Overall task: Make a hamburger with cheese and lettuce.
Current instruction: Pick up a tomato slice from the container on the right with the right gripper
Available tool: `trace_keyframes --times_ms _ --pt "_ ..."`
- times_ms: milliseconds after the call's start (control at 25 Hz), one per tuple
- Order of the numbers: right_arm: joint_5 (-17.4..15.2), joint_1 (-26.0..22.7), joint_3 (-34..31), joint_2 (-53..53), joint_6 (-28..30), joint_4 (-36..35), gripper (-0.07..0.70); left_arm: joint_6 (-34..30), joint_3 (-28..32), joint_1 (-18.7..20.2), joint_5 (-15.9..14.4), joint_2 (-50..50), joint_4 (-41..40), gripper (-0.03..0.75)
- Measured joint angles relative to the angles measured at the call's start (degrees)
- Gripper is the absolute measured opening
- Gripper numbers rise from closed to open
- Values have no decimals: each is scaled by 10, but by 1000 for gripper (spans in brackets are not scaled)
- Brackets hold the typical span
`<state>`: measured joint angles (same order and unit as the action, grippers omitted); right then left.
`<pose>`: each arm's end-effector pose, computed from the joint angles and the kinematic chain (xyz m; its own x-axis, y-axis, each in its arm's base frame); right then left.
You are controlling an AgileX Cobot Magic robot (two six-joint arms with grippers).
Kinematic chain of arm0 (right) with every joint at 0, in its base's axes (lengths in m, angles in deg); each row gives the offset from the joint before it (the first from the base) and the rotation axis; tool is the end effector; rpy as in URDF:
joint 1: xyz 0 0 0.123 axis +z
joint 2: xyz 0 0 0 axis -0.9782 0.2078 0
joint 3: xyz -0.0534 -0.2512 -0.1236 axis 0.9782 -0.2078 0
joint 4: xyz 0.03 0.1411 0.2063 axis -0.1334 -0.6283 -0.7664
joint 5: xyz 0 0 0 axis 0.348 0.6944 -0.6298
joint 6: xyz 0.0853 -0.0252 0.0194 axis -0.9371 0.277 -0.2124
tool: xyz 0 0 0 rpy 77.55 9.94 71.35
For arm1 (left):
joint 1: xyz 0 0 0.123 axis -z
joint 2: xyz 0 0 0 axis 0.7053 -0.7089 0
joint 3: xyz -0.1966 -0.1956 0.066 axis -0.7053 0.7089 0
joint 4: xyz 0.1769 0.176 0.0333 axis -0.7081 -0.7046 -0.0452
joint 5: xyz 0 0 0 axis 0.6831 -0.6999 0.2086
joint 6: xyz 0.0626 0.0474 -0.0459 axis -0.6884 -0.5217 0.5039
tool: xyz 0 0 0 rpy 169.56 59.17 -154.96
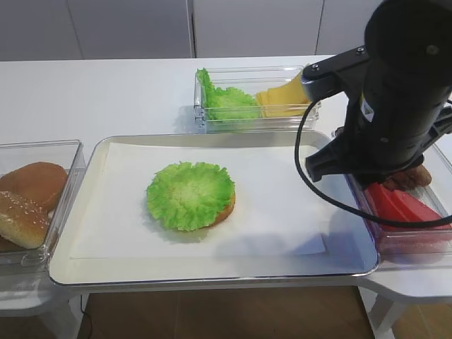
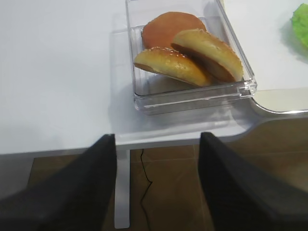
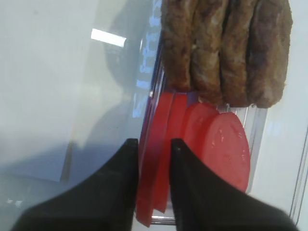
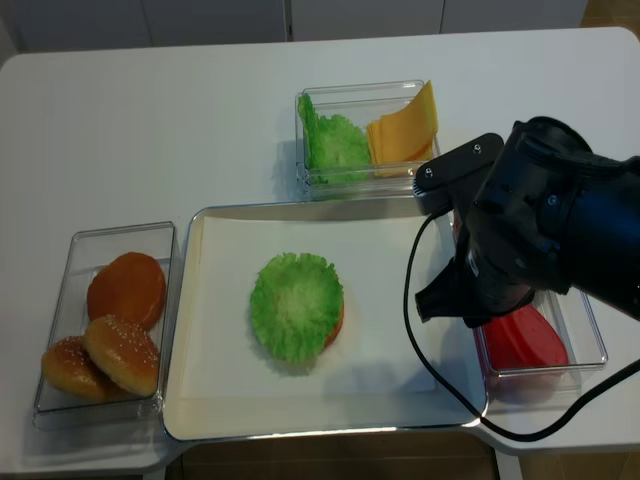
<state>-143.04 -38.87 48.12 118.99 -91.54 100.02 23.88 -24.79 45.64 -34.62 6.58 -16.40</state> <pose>0.2317 0.1518 0.2541 -0.9044 -0.3111 -0.2920 -0.2532 0.9421 -0.2198 -0.0123 0.0066 0.2640 -0.5610 -0.0292 -0.8273 -0.0653 0.9978 0.0090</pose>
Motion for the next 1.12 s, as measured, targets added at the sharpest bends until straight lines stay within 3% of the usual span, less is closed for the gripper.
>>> trace_keyframes --times_ms 160,1120 --pt "0 0 1 0 8 1 119 0 0 0 0 0 0 404" --pt "-3 0 3 0 -5 3 60 0 0 0 0 0 0 404"
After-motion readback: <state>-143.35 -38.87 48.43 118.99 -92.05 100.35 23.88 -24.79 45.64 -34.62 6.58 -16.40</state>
